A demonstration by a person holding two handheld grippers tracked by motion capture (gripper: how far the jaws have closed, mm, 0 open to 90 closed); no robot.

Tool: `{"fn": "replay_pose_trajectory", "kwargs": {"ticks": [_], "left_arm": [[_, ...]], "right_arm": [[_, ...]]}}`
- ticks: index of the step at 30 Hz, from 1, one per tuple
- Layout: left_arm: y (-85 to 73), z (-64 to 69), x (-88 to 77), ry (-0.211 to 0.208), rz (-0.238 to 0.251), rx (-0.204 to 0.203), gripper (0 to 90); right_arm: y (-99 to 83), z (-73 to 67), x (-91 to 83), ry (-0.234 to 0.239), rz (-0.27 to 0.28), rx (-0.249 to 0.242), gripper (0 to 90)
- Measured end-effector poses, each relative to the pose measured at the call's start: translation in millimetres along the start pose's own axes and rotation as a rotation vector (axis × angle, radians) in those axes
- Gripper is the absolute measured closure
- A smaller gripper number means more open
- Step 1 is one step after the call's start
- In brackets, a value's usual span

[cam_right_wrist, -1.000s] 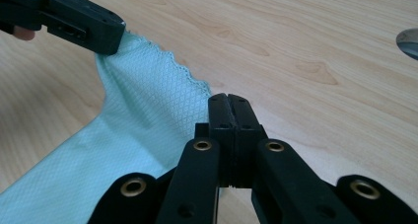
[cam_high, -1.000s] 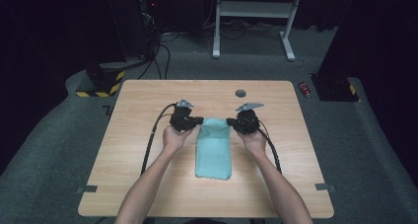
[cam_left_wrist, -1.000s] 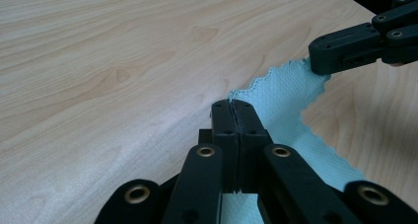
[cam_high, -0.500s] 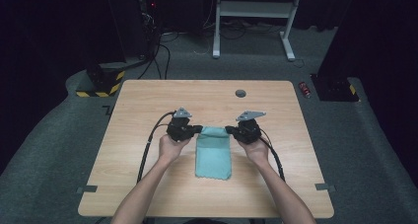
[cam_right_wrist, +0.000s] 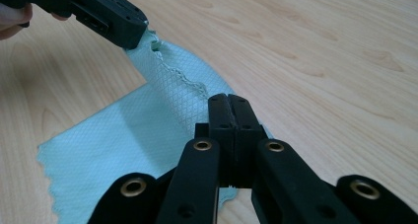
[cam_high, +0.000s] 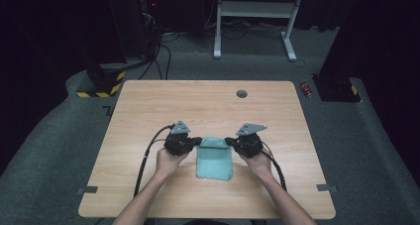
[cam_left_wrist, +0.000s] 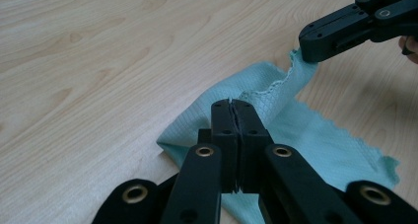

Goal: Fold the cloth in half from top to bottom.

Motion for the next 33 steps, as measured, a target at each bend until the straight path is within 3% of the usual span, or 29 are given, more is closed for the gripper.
{"fn": "replay_pose_trajectory", "kwargs": {"ticks": [5, 11, 17, 33], "left_arm": [[-4.2, 5.9, -6.2, -0.012, 0.003, 0.008, 88.7], [-7.0, 15.1, -13.4, -0.023, 0.003, 0.033, 88.6], [-11.8, 20.3, -16.0, -0.032, 0.011, 0.021, 88.6], [-26.1, 29.3, -16.9, -0.042, -0.026, 0.043, 88.6]], "right_arm": [[-2.6, -7.6, -3.1, 0.011, -0.004, -0.023, 90.0], [-5.5, -11.9, -8.2, 0.023, 0.006, -0.006, 90.0], [-6.5, -15.4, -12.0, 0.040, 0.008, -0.005, 90.0], [-17.9, -24.4, -18.4, 0.071, -0.007, -0.020, 90.0]]}}
Point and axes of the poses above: each handheld gripper's, and its own axes: x roughly forward along the jaws, y roughly out of its top, z roughly to its right, the point moved 7 cm from there along x, roughly forward along the jaws, and after that the axes turned 13 degrees about z, right-handed, at the moved point
